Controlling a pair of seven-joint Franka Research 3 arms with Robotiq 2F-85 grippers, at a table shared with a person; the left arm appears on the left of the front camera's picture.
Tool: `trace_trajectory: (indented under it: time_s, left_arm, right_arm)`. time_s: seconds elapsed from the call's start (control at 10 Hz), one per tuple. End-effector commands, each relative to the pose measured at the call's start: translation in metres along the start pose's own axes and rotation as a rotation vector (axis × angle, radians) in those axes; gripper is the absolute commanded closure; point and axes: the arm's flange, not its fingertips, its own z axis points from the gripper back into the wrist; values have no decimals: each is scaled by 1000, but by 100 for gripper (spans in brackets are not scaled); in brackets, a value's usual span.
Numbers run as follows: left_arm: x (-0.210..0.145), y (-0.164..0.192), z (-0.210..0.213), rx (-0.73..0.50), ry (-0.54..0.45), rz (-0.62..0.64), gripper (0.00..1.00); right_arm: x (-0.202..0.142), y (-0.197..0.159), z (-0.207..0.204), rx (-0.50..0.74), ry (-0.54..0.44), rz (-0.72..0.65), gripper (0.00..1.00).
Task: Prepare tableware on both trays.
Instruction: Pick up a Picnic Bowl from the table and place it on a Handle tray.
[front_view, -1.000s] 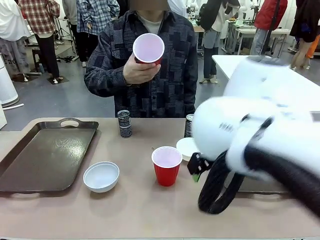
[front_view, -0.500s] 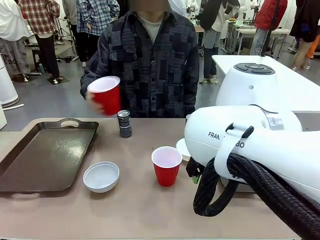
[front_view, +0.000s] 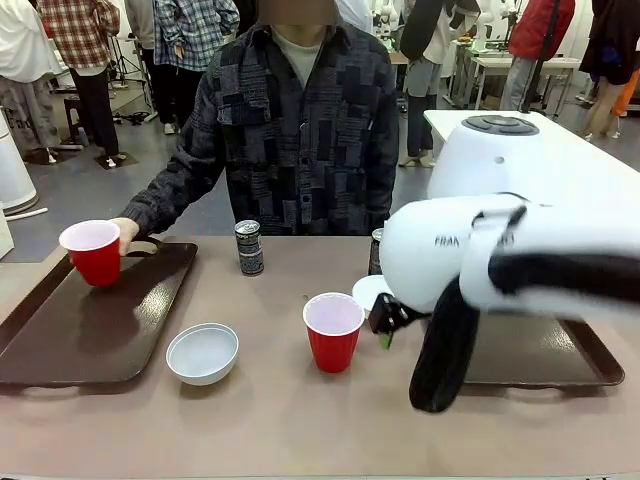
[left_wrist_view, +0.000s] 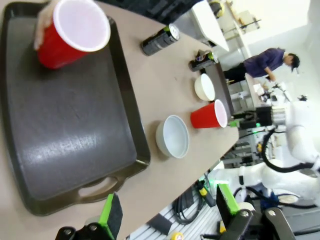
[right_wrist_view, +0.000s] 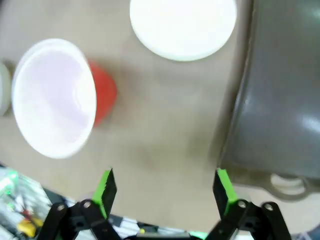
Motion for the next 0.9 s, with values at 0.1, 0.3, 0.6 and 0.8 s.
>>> trace_trajectory:
  time_s: [0.1, 0.3, 0.6, 0.8]
  left_arm:
    - [0, 1, 2, -21, -15, -16, 0]
    - [0, 1, 2, -21, -15, -16, 0]
    - [0, 1, 2, -21, -15, -16, 0]
    - [0, 1, 2, -21, -15, -16, 0]
  right_arm:
    - [84, 29, -18, 3, -5, -58, 0]
    - [120, 37, -34, -42, -26, -113, 0]
    - [113, 22, -29, -28, -19, -94, 0]
    - [113, 22, -29, -28, -19, -94, 0]
